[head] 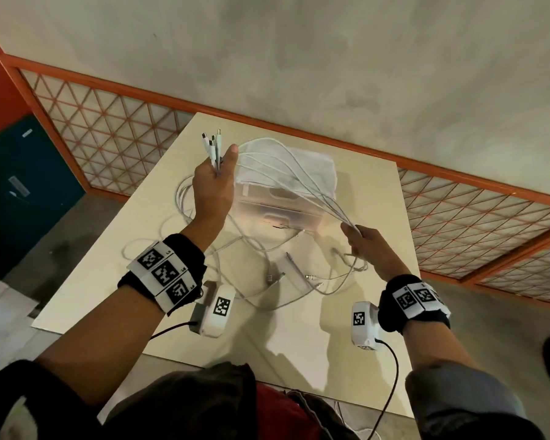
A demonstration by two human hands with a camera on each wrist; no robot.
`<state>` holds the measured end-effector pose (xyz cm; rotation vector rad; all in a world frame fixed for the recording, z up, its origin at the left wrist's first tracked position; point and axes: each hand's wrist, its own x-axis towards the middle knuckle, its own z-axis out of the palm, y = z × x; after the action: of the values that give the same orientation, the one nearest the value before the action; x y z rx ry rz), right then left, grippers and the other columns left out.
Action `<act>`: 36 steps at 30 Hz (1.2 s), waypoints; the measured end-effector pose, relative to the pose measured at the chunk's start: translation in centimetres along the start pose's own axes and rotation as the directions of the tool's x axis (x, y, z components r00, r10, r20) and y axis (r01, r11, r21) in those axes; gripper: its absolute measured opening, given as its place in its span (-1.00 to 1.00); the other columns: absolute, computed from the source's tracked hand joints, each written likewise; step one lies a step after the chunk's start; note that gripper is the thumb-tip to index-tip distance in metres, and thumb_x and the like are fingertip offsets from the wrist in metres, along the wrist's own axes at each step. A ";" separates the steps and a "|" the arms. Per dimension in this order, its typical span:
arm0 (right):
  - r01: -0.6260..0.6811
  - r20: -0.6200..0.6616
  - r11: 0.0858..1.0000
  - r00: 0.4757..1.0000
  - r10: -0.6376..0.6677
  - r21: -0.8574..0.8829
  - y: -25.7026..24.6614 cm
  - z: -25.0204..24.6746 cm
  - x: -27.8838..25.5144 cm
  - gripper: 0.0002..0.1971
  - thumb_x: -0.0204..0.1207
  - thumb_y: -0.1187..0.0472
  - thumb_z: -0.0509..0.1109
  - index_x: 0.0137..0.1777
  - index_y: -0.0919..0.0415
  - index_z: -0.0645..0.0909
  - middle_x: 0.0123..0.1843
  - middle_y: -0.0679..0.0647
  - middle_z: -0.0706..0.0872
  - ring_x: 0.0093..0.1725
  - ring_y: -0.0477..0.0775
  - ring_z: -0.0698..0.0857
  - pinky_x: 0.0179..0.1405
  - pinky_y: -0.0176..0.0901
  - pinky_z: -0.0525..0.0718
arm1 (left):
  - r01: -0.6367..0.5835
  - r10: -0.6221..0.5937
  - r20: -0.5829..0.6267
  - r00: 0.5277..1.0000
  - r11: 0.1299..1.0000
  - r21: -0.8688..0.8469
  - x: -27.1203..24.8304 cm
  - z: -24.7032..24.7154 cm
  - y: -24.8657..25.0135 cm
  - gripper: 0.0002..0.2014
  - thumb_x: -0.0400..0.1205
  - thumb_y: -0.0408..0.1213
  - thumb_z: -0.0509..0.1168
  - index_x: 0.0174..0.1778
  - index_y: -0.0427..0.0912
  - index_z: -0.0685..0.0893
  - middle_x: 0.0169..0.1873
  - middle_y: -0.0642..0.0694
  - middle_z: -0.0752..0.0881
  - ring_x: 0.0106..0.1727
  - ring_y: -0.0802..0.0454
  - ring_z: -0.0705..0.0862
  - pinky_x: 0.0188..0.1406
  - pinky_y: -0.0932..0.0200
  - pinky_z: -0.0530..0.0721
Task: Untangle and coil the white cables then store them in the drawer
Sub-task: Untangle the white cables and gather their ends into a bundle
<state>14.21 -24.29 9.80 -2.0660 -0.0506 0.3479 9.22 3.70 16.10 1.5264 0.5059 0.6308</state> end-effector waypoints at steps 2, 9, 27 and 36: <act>-0.003 0.027 0.999 1.000 0.002 0.041 -0.3 0.4 -0.2 -0.65 0.64 0.04 0.27 -0.36 0.10 0.35 -0.41 -0.03 0.35 -0.44 -0.06 0.34 -0.41 -0.30 0.38 | -0.007 0.006 0.010 1.000 0.997 0.076 0.0 0.2 -0.5 -0.51 0.65 0.01 0.26 -0.54 -0.09 0.28 -0.59 0.00 0.32 -0.59 0.19 0.32 -0.59 0.35 0.28; 0.083 0.132 0.969 0.990 -0.053 -0.231 -2.0 0.4 0.1 -0.73 0.63 -0.01 0.28 -0.18 0.17 0.47 -0.43 -0.06 0.35 -0.44 -0.05 0.34 -0.34 -0.21 0.29 | 0.049 -0.086 0.102 0.991 0.947 0.317 -1.2 0.1 -2.9 -0.61 0.65 -0.07 0.27 0.14 -0.31 0.33 0.11 -0.41 0.63 0.12 -0.26 0.61 -0.18 0.28 0.36; 0.415 0.470 0.898 0.828 -0.307 -0.145 -7.9 1.8 -0.9 -0.87 0.59 0.27 0.36 0.08 0.21 0.69 -0.04 -0.01 0.73 -0.07 -0.13 0.62 -0.01 -0.34 0.49 | -0.103 -0.182 0.717 0.672 0.937 0.334 -4.1 2.1 -0.7 -0.64 0.69 0.09 0.10 -0.24 -0.11 0.52 -0.60 0.06 0.27 -0.74 0.22 0.26 -0.63 0.28 0.23; 0.258 0.326 0.899 0.935 -0.140 -0.353 -3.3 1.9 0.0 -0.92 0.56 0.16 0.41 -0.01 -0.02 0.71 0.10 0.08 0.78 0.11 0.09 0.72 0.22 0.02 0.60 | -0.360 0.140 0.534 0.834 0.871 0.334 -3.0 1.3 0.7 -0.51 0.69 -0.01 0.17 -0.57 -0.04 0.27 -0.67 0.04 0.26 -0.68 0.22 0.39 -0.57 0.35 0.28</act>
<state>14.03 -21.02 11.76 -2.3591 -0.5536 0.5490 7.80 0.73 16.53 2.1155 0.0290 0.3087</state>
